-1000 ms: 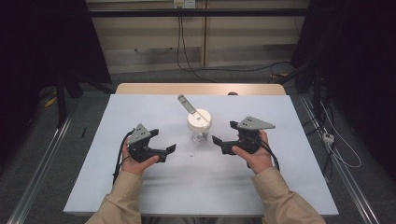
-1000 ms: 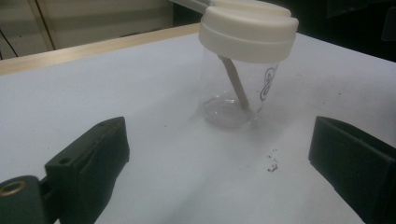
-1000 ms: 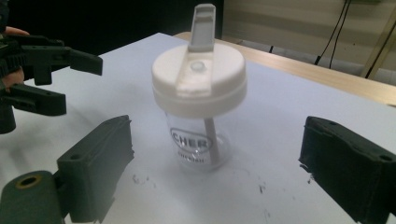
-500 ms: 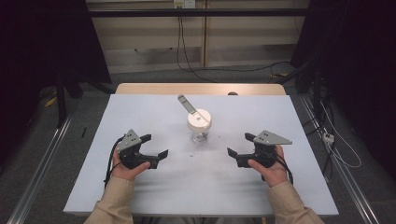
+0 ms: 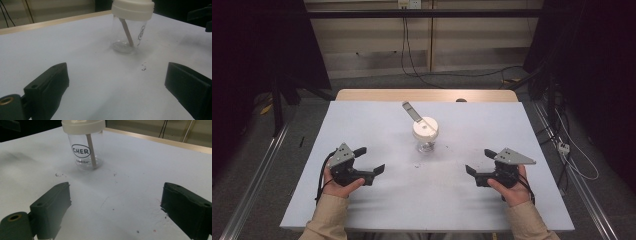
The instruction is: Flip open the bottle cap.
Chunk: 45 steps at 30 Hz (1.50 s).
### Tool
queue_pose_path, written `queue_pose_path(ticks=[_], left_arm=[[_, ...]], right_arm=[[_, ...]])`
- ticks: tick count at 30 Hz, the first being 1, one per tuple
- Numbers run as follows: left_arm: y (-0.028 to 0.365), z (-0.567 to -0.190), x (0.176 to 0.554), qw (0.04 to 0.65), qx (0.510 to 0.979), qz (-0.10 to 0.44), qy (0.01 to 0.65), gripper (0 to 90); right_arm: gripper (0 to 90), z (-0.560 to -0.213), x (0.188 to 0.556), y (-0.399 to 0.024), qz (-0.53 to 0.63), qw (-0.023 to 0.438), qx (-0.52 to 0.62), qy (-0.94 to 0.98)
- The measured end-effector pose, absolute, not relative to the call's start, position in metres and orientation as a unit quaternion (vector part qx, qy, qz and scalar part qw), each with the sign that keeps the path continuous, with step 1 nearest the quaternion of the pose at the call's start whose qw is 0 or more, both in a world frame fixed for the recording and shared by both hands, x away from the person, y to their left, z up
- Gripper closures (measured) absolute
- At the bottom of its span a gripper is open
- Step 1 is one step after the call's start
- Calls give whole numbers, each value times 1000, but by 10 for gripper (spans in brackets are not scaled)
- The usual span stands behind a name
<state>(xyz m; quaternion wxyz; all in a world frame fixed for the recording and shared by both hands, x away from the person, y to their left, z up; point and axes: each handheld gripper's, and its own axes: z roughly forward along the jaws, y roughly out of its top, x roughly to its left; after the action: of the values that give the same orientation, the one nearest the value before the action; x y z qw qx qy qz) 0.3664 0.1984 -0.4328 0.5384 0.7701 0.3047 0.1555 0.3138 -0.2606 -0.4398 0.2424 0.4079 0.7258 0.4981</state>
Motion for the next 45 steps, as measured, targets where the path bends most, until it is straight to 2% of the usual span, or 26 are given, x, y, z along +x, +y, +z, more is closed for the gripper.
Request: queue_pose_path(ticks=[45], left_arm=[[240,-445,353,522,773,162,322,54]], right_arm=[[89,-453,288,-292,482,256,432,719]])
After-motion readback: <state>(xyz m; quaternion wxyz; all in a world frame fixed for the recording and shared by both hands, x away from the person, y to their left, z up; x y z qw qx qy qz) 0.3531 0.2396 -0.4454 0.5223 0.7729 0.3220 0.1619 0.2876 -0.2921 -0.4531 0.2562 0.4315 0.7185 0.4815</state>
